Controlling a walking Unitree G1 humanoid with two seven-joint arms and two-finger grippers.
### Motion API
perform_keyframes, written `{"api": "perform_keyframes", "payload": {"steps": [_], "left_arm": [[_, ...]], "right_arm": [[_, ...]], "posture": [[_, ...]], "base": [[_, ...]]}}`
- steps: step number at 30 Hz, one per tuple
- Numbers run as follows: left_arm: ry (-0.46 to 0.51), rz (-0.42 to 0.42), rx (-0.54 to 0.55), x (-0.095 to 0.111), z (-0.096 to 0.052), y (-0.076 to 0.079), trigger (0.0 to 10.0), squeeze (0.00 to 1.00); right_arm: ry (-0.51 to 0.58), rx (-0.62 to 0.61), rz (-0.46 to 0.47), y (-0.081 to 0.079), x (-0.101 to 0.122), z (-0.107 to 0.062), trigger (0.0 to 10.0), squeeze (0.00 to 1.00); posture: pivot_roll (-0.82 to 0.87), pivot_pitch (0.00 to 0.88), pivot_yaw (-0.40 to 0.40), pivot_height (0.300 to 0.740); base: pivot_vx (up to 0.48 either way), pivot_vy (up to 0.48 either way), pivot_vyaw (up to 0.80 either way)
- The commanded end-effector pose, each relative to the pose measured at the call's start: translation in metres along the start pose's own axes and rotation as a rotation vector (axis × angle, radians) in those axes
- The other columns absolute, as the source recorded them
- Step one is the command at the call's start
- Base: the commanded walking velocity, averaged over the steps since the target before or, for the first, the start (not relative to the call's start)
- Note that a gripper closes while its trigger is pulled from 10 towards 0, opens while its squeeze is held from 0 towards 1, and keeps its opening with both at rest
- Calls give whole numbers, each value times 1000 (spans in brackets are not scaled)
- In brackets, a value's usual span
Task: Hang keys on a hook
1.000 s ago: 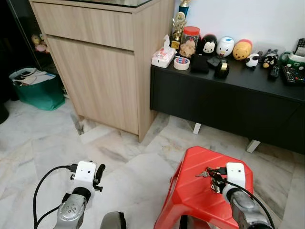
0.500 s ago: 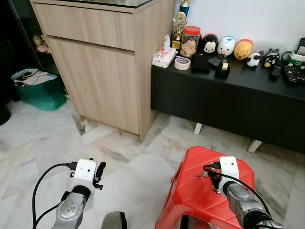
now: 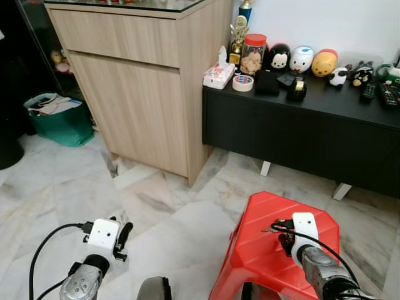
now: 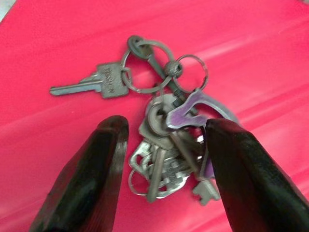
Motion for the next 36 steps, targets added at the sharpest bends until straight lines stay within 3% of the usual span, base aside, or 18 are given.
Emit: {"api": "perform_keyframes", "payload": {"steps": [1, 12, 21, 29, 36], "left_arm": [[-13, 9, 0, 1, -3, -5, 10000, 0], [-29, 18, -1, 2, -5, -10, 10000, 0], [-40, 24, -5, 2, 2, -8, 10000, 0], [-26, 11, -1, 5, 12, -5, 10000, 0], [-19, 4, 12, 5, 17, -5, 10000, 0]], "right_arm": [[-25, -10, 28, 1, -7, 0, 10000, 0], [-70, -23, 57, 1, -17, -1, 10000, 0], [-93, 32, 51, -15, -36, -3, 10000, 0], [-129, 13, 38, -7, -64, -10, 10000, 0], [-127, 16, 39, -5, -74, -14, 10000, 0]], "posture": [[177, 0, 21, 602], [179, 0, 44, 602], [151, 0, 38, 602], [121, 0, 19, 602], [103, 0, 6, 602]], "base": [[0, 0, 0], [0, 0, 0], [0, 0, 0], [0, 0, 0], [0, 0, 0]]}}
Point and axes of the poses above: a point about 5 cm out from each wrist's last joint towards the gripper, its own z axis pointing out of the wrist towards the gripper, its own x axis along the axis of the wrist's last joint, y = z × x, the point moved 3 cm from there along z, pointing out of the wrist towards the gripper, and after that the axes turned 8 degrees about -z, right-handed, at the moved point
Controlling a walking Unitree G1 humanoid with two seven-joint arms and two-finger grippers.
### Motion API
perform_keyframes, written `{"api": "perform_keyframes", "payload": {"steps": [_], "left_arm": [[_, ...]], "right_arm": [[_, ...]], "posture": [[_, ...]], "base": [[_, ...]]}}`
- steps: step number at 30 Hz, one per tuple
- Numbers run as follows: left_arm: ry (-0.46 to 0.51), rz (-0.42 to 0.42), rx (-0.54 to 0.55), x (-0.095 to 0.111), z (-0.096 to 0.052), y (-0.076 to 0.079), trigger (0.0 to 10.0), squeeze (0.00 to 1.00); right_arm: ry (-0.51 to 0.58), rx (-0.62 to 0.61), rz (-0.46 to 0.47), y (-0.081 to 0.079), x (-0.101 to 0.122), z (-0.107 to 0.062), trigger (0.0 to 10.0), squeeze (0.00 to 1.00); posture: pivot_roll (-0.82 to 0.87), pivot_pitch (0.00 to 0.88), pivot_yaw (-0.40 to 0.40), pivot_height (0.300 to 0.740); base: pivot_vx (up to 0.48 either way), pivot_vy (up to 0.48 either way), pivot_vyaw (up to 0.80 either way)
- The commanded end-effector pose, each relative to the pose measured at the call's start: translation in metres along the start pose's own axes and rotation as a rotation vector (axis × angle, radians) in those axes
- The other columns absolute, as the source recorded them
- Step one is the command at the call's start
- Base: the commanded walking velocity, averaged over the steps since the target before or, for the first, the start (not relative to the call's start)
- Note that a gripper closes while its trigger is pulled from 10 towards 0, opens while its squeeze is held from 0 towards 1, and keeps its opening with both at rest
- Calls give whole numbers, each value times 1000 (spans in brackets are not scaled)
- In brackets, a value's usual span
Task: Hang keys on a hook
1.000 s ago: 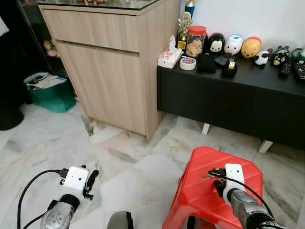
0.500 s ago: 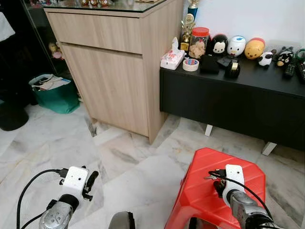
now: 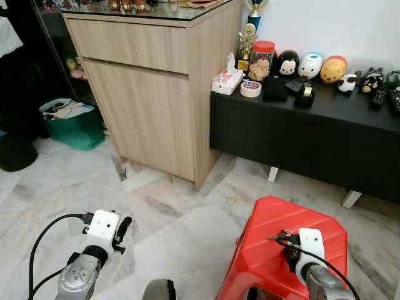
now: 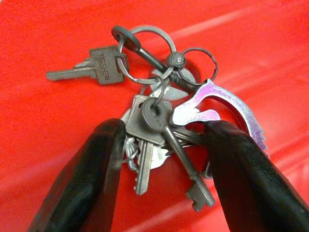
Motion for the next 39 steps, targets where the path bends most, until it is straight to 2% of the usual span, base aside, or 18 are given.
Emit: {"api": "perform_keyframes", "payload": {"steps": [1, 13, 14, 15, 20, 25, 32, 33, 34, 39], "left_arm": [[1, -3, 5, 0, 2, -1, 10000, 0], [13, -11, 17, 0, 5, 1, 10000, 0], [14, -11, 18, 0, 6, 1, 10000, 0], [16, -12, 21, 0, 6, 0, 10000, 0], [23, -15, 24, 1, 8, 0, 10000, 0], [23, -15, 22, 0, 9, 1, 10000, 0], [24, -17, 17, 0, 9, 2, 10000, 0], [24, -16, 17, 0, 10, 2, 10000, 0], [24, -16, 16, 0, 10, 2, 10000, 0], [25, -14, 14, 0, 11, 3, 10000, 0]], "right_arm": [[-117, 25, 16, -7, -31, -4, 10000, 0], [23, 62, 22, -13, 7, -3, 10000, 0], [43, 57, 25, -12, 13, -3, 10000, 0], [97, 48, 38, -10, 28, -4, 10000, 0], [188, 51, 58, -9, 52, -8, 10000, 0], [197, 52, 54, -9, 57, -9, 10000, 0], [109, 56, 8, -7, 42, -4, 10000, 0], [96, 57, -2, -8, 40, -2, 10000, 890], [63, 61, -44, -9, 35, 0, 10000, 1000], [29, 72, -81, -12, 32, 3, 10000, 1000]], "posture": [[101, 0, 6, 602], [101, 0, -10, 602], [102, 0, -13, 602], [101, 0, -14, 602], [98, 0, -15, 602], [96, 0, -15, 602], [95, 0, -13, 602], [96, 0, -10, 602], [97, 0, -9, 602], [99, 0, -6, 602]], "base": [[0, 0, 0], [0, 0, 0], [0, 0, 0], [0, 0, 0], [0, 0, 0], [0, 0, 0], [0, 0, 0], [0, 0, 0], [0, 0, 0], [0, 0, 0]]}}
Point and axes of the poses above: a point about 5 cm out from each wrist's last joint towards the gripper, its own z axis pointing out of the wrist towards the gripper, its own x axis along the axis of the wrist's last joint, y = z × x, the point moved 3 cm from there along z, pointing out of the wrist towards the gripper, and after that the axes turned 8 degrees about -z, right-handed, at the moved point
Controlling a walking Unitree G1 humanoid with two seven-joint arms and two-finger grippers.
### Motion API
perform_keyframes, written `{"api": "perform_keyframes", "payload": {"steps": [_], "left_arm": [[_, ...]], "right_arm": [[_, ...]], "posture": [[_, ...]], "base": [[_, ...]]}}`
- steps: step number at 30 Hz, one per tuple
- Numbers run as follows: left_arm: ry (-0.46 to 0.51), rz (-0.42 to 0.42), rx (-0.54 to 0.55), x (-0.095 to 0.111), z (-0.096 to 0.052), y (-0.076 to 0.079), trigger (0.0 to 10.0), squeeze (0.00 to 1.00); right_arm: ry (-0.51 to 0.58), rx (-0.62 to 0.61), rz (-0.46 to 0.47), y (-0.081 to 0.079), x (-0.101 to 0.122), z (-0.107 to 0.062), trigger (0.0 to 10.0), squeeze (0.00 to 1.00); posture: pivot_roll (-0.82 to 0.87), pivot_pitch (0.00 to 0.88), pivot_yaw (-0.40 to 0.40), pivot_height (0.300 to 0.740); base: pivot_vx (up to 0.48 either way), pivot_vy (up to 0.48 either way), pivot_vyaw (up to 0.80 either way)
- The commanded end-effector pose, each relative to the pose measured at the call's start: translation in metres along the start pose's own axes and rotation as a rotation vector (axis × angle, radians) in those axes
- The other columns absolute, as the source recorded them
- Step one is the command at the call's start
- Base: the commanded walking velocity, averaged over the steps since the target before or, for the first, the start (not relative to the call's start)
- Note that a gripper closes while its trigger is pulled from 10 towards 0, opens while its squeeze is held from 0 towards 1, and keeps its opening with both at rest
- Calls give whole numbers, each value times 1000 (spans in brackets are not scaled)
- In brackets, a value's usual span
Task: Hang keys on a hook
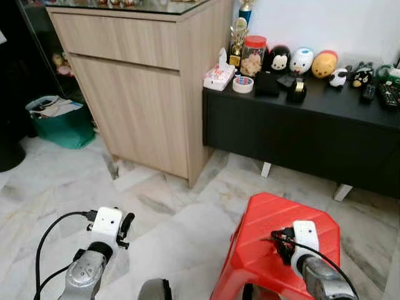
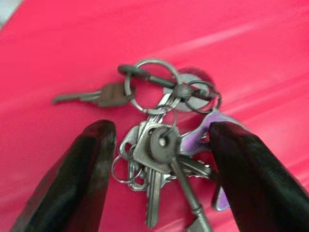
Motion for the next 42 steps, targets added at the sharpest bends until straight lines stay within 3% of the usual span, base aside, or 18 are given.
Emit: {"api": "perform_keyframes", "payload": {"steps": [1, 4, 5, 6, 7, 20, 21, 22, 42], "left_arm": [[-2, 1, 1, 0, 2, -1, 10000, 0], [1, 3, -1, 1, 2, -1, 10000, 0], [2, 4, -1, 1, 2, -1, 10000, 0], [2, 4, -1, 1, 2, -1, 10000, 0], [2, 5, -1, 1, 2, -1, 10000, 0], [-7, 3, -5, -2, 1, 0, 10000, 0], [-7, 3, -6, -2, 1, 0, 10000, 0], [-7, 3, -5, -2, 1, 0, 10000, 0], [-10, 19, -3, -2, 5, 0, 10000, 0]], "right_arm": [[-2, -2, -25, 0, 3, 1, 10000, 1000], [-7, -9, -45, 0, 4, 3, 10000, 1000], [-4, -10, -48, 0, 5, 3, 10000, 722], [-3, -12, -51, 0, 6, 3, 10000, 141], [-4, -13, -54, 0, 6, 3, 10000, 0], [-111, -59, -65, 6, -23, 1, 10000, 0], [-116, -56, -62, 5, -25, 1, 9451, 0], [-118, -49, -53, 3, -27, 1, 0, 0], [-63, 16, -17, -18, -15, 4, 0, 0]], "posture": [[102, 0, -5, 602], [109, 0, -4, 602], [110, 0, -3, 602], [110, 0, -2, 602], [110, 0, -2, 602], [109, 0, -2, 602], [109, 0, -2, 602], [109, 0, -1, 602], [104, 0, -12, 602]], "base": [[0, 0, 0], [0, 0, 0], [0, 0, 0], [0, 0, 0], [0, 0, 0], [0, 0, 0], [0, 0, 0], [0, 0, 0], [0, 0, 0]]}}
Point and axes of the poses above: a point about 5 cm out from each wrist's last joint towards the gripper, its own z axis pointing out of the wrist towards the gripper, its own x axis along the axis of the wrist's last joint, y = z × x, the point moved 3 cm from there along z, pointing out of the wrist towards the gripper, and after that the axes turned 8 degrees about -z, right-handed, at the moved point
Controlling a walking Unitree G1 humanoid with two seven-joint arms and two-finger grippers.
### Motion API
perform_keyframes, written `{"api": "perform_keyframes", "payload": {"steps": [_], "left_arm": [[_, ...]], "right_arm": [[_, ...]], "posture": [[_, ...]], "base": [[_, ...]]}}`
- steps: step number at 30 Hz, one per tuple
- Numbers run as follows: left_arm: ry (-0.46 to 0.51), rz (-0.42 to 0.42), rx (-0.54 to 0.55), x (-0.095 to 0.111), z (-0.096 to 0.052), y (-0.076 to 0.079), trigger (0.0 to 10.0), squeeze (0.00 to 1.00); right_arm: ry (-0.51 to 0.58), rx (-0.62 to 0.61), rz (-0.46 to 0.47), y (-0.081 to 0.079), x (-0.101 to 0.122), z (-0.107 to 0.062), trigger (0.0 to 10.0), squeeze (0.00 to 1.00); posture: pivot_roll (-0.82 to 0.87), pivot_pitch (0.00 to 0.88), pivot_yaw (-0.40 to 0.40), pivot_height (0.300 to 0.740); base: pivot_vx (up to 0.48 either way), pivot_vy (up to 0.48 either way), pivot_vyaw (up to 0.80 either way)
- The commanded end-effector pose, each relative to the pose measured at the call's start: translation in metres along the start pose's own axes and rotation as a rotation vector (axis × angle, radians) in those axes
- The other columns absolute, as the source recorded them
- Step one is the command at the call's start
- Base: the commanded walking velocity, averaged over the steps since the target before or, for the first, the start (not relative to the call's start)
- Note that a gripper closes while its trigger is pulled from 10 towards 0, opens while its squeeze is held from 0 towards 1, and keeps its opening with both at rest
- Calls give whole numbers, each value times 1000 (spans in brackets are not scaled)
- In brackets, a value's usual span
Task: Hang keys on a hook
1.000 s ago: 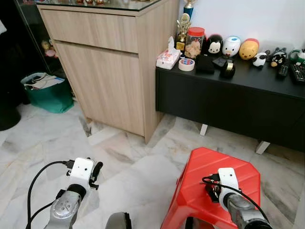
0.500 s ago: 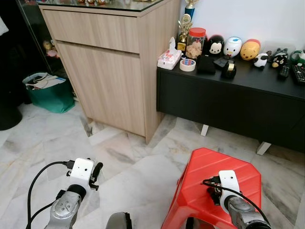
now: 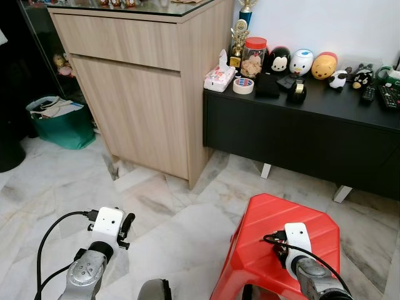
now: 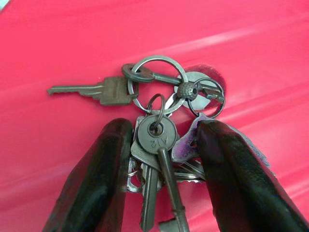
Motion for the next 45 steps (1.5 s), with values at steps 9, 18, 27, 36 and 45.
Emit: {"api": "perform_keyframes", "payload": {"steps": [9, 18, 27, 36, 45], "left_arm": [[12, 10, 2, 2, 7, 2, 10000, 0], [16, 5, 11, 3, 9, 2, 10000, 0], [20, -3, 13, 2, 11, 5, 10000, 0], [22, -8, 23, 0, 12, 6, 10000, 0], [22, -17, 34, -2, 12, 7, 10000, 0]], "right_arm": [[-19, 60, 48, -13, -14, -2, 0, 0], [17, 49, 62, -7, -19, -6, 0, 0], [188, 35, 83, 0, 2, -14, 0, 0], [410, 32, 106, 11, 32, -33, 0, 0], [610, 62, 157, 11, 60, -57, 0, 0]], "posture": [[93, 0, -19, 602], [82, 0, -31, 602], [73, 0, -43, 602], [64, 0, -58, 602], [62, 0, -69, 602]], "base": [[0, 0, 0], [0, 0, 0], [0, 0, 0], [0, 0, 0], [0, 0, 0]]}}
Point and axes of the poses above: a point about 5 cm out from each wrist's last joint towards the gripper, its own z axis pointing out of the wrist towards the gripper, its own x axis along the axis of the wrist's last joint, y = z × x, the point moved 3 cm from there along z, pointing out of the wrist towards the gripper, and after that the axes turned 8 degrees about -z, right-handed, at the moved point
